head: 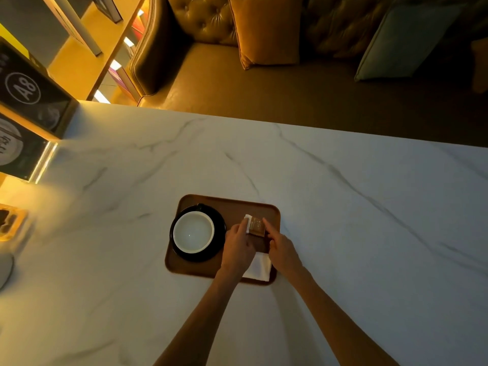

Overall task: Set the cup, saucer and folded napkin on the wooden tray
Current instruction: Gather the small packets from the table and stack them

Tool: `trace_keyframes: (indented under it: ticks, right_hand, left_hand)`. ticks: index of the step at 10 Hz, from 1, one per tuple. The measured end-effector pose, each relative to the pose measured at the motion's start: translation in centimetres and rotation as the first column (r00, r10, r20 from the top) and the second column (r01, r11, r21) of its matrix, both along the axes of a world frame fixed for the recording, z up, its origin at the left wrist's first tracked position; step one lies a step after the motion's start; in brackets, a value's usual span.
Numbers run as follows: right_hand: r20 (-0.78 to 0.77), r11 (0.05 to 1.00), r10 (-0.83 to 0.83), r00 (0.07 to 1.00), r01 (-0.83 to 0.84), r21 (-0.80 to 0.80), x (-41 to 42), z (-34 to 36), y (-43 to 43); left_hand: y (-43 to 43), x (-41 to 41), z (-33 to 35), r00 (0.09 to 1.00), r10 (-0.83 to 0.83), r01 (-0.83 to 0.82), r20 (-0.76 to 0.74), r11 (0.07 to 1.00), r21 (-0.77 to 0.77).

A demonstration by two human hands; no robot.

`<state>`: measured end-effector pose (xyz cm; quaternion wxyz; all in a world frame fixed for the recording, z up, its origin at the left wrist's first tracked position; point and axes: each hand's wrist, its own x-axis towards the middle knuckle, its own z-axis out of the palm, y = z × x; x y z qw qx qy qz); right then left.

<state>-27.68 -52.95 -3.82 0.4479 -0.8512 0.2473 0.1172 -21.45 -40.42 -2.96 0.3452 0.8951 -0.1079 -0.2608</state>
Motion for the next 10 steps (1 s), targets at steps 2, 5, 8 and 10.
trace_keyframes:
  ticks: [2,5,8,10]
  right_hand:
    - [0.013,0.96,0.22,0.975,-0.215,-0.179,-0.5,-0.7,0.3]
    - [-0.005,0.942,0.251,0.968,-0.246,-0.23,-0.5,-1.2,0.2]
    - [-0.008,0.947,0.249,0.969,-0.245,-0.206,-0.2,-0.1,0.4]
    - [0.012,0.998,0.064,0.998,-0.064,-0.01,-0.2,1.0,-0.2]
  left_hand:
    - [0.3,-0.7,-0.2,0.991,-0.121,0.114,0.054,0.987,0.114]
    - [0.3,-0.5,-0.2,0.986,-0.146,0.135,0.077,0.981,0.136]
    - [0.4,-0.6,0.4,0.986,-0.158,0.15,0.058,0.981,0.127]
    - [0.8,-0.5,1.1,0.996,-0.082,0.076,0.045,0.989,0.129]
